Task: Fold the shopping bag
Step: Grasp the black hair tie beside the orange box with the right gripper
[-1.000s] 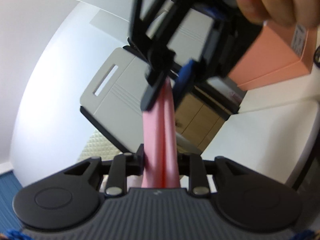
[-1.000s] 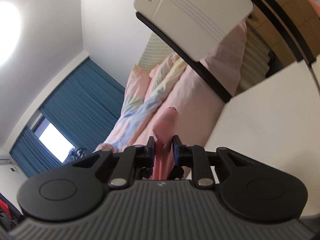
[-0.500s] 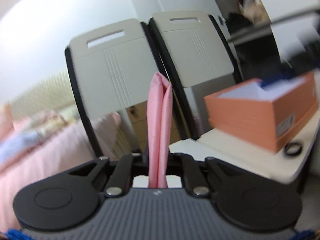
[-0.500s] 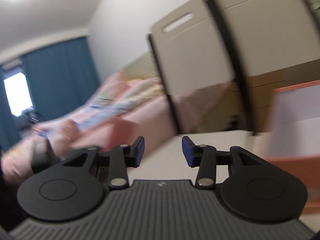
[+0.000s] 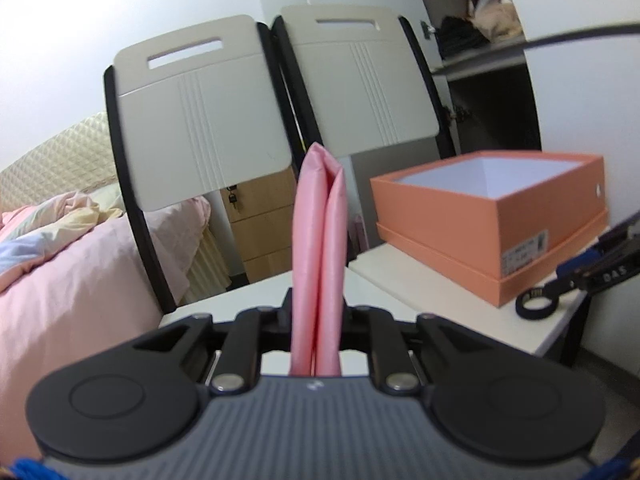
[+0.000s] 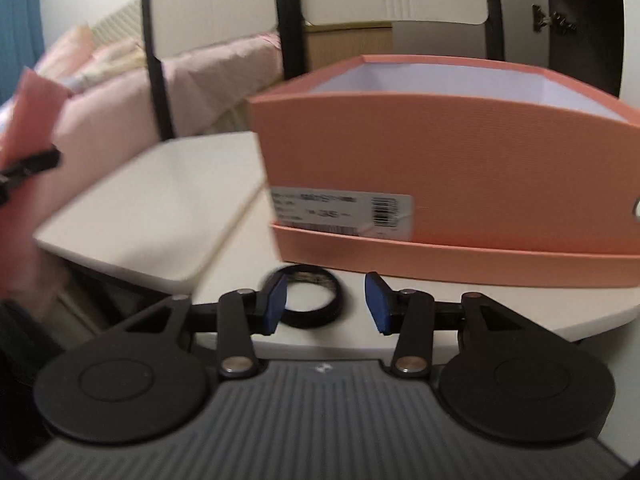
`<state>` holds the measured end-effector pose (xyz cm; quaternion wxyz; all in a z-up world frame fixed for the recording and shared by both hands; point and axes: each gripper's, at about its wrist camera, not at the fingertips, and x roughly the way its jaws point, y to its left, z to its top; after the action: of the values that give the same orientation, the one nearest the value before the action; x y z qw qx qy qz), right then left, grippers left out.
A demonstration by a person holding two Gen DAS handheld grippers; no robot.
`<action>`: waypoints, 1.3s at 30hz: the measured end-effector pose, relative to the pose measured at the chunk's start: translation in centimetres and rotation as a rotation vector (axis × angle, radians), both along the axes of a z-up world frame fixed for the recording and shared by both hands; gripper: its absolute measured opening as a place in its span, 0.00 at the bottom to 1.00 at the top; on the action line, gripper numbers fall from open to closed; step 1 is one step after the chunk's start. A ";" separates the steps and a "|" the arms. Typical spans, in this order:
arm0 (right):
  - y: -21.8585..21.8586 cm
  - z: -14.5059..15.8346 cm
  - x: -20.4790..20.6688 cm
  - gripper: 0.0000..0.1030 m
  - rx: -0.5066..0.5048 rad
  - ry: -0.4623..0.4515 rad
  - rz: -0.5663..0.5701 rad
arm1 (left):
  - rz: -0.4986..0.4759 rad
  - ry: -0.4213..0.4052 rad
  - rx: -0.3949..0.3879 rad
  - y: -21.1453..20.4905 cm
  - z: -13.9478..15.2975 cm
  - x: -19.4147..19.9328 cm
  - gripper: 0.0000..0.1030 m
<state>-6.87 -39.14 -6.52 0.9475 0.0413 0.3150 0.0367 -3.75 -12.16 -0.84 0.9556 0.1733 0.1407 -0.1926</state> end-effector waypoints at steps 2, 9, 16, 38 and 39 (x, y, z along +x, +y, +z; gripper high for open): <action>-0.5 -0.3 0.3 0.45 0.035 0.010 -0.011 | -0.005 0.009 0.022 -0.4 -0.3 0.1 0.17; -0.5 -1.0 0.9 0.28 0.021 0.022 -0.015 | 0.007 0.056 0.069 -0.9 -1.6 0.5 0.19; 0.1 0.2 0.8 0.10 0.001 -0.019 0.034 | 0.025 0.069 0.069 -0.1 -1.8 0.8 0.20; 13.5 9.4 1.3 0.10 0.060 -0.433 0.410 | -0.029 -0.250 0.360 -0.1 -3.7 -2.3 0.10; 13.6 9.5 1.5 0.10 0.066 -0.426 0.416 | -0.036 -0.271 0.367 -0.2 -3.8 -2.6 0.09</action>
<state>-5.41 -25.53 2.99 0.9625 -0.0022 0.1094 0.2482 -6.34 -12.32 -4.67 0.9145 0.3711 0.0408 -0.1558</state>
